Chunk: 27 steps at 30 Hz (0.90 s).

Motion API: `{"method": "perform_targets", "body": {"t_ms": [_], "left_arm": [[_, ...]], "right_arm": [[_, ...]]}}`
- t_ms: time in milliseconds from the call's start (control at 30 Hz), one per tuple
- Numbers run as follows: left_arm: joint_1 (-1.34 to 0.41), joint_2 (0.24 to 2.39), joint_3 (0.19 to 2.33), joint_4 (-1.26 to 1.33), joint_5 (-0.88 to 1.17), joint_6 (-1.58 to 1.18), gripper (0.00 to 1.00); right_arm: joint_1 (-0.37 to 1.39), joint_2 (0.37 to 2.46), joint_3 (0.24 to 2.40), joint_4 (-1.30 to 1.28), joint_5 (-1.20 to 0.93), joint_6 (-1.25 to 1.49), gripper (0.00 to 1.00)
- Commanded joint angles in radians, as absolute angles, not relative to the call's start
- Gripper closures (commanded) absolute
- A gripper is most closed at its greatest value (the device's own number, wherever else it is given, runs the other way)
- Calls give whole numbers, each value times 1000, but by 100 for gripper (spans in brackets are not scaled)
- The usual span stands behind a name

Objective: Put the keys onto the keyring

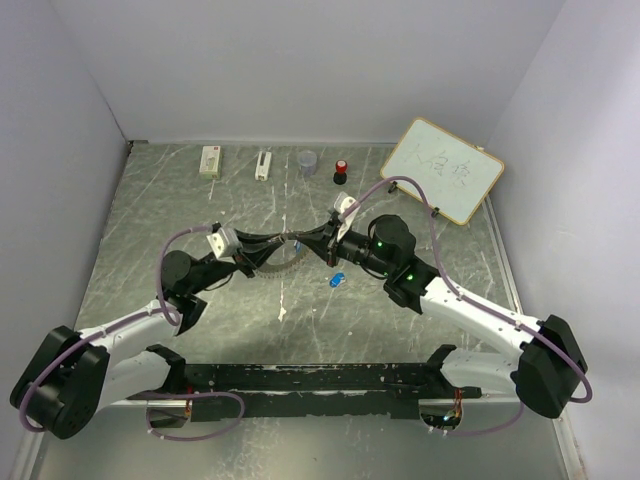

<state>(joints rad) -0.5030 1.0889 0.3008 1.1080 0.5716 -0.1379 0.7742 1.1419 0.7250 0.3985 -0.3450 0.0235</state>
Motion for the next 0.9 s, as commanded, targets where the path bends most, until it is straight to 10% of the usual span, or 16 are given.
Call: {"method": "perform_targets", "body": {"t_ms": [0, 867], "left_arm": [[-521, 1091, 345, 1109, 553, -107, 93], [-536, 1105, 359, 1099, 547, -97, 93]], "right_arm": [[777, 1146, 763, 413, -357, 9, 100], [791, 1171, 764, 416, -369, 14, 100]]}}
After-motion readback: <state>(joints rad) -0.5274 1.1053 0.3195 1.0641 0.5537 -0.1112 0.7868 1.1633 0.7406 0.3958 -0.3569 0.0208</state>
